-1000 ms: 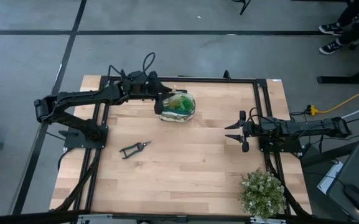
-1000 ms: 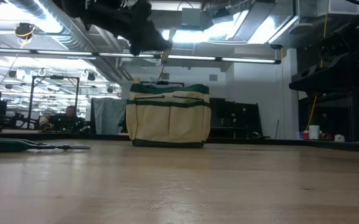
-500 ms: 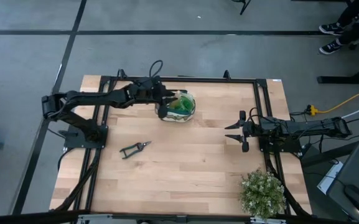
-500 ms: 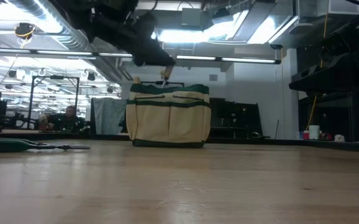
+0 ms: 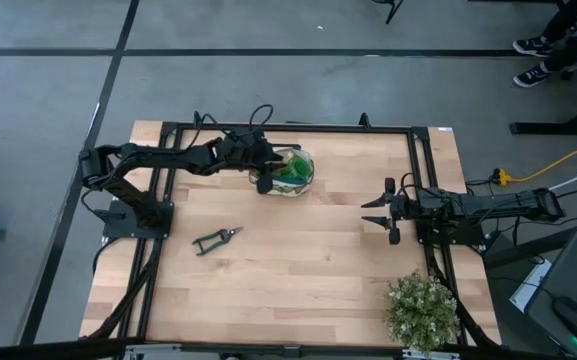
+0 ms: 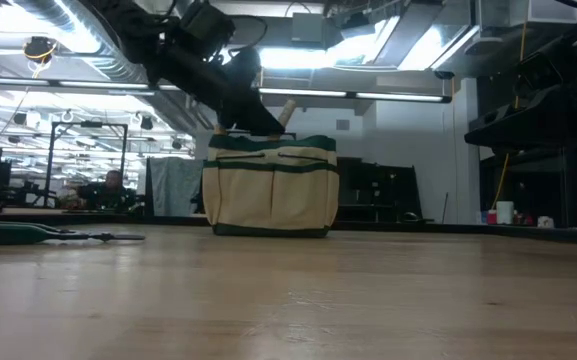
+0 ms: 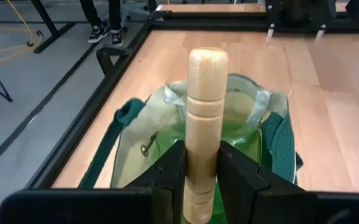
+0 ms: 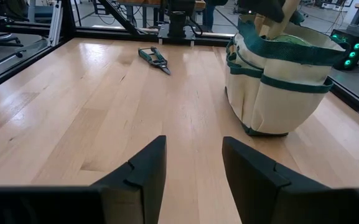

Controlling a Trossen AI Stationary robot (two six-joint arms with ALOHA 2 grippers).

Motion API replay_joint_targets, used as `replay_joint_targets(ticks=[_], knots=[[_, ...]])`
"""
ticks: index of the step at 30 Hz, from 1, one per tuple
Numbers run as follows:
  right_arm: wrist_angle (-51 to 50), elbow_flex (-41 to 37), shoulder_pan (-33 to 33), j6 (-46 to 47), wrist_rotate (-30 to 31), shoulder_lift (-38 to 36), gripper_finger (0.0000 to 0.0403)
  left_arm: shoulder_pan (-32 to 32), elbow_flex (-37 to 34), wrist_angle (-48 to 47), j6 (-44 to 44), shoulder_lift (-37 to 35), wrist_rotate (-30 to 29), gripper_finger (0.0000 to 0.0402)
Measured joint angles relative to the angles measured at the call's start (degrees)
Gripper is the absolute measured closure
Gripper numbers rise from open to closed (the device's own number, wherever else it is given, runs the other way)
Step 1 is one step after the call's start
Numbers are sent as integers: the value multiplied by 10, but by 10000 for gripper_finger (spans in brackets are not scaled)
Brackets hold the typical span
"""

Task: Pick & Place Garden tools in Gardening bag
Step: Put the brown hand rake into the gardening bag

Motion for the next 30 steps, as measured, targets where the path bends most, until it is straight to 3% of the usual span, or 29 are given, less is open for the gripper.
replay_joint_targets(ticks=[11, 30], knots=[[0, 0, 0, 0, 0, 0, 243, 1, 0, -57, 2, 0, -14, 331], [0, 0, 0, 0, 0, 0, 243, 1, 0, -72, 0, 0, -15, 329]])
